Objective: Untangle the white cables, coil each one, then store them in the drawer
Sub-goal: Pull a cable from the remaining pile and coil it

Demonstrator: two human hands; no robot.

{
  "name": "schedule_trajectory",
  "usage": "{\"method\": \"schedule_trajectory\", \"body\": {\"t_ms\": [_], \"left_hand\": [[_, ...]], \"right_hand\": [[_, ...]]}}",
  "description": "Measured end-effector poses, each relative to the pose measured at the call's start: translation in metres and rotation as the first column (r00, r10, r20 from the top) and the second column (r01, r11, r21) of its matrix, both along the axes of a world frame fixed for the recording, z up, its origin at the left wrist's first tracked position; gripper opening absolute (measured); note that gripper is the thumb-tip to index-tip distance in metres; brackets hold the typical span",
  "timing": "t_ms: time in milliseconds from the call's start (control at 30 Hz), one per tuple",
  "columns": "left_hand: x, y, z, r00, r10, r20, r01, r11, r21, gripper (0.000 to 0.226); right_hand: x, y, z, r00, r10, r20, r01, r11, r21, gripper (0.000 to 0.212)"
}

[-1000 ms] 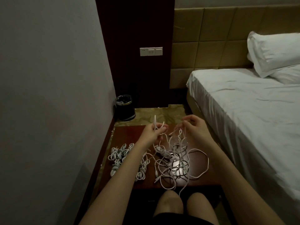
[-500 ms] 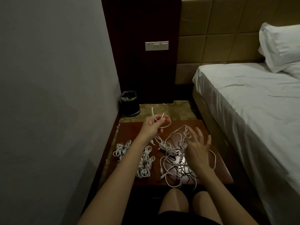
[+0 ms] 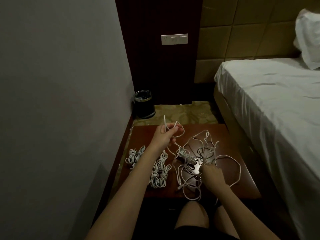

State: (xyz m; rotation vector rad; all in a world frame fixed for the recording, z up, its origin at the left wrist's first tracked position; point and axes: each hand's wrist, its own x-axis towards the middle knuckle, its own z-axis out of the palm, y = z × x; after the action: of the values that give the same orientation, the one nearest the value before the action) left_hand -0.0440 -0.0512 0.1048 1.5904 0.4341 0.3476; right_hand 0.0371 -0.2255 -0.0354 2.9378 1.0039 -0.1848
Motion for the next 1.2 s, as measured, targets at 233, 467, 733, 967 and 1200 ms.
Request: {"method": "schedule_trajectory", "body": {"t_ms": [233, 467, 733, 967, 1200], "left_hand": [[0.001, 0.001, -0.007, 1.0, -0.009, -0.027, 0.01, 1.0, 0.011, 0.016], [0.008, -0.023, 0.003, 0.979, -0.203, -0.035, 0.205, 0.974, 0.092, 0.027], [0.004, -0.017, 0.035, 0.982, 0.052, 0.184, -0.061, 0.997, 0.041, 0.018], [-0.017, -0.031, 0.035, 0.964, 0.223, 0.148, -0.219, 0.975, -0.043, 0.021], [-0.034, -0.082, 0.031, 0.906, -0.279, -0.317, 0.301, 0.953, 0.021, 0.046]], "right_hand": [[0.006, -0.002, 0.028, 0.99, -0.032, -0.138, 0.088, 0.902, 0.423, 0.021], [0.011, 0.008, 0.149, 0.901, 0.276, -0.335, 0.137, 0.552, 0.823, 0.016], [0.007, -0.025, 0.188, 0.751, 0.419, -0.51, 0.304, 0.466, 0.831, 0.022], [-0.006, -0.053, 0.187, 0.329, 0.614, -0.718, 0.824, 0.185, 0.536, 0.018], [-0.04, -0.05, 0.228, 0.266, 0.812, -0.519, 0.837, 0.072, 0.542, 0.018]]}}
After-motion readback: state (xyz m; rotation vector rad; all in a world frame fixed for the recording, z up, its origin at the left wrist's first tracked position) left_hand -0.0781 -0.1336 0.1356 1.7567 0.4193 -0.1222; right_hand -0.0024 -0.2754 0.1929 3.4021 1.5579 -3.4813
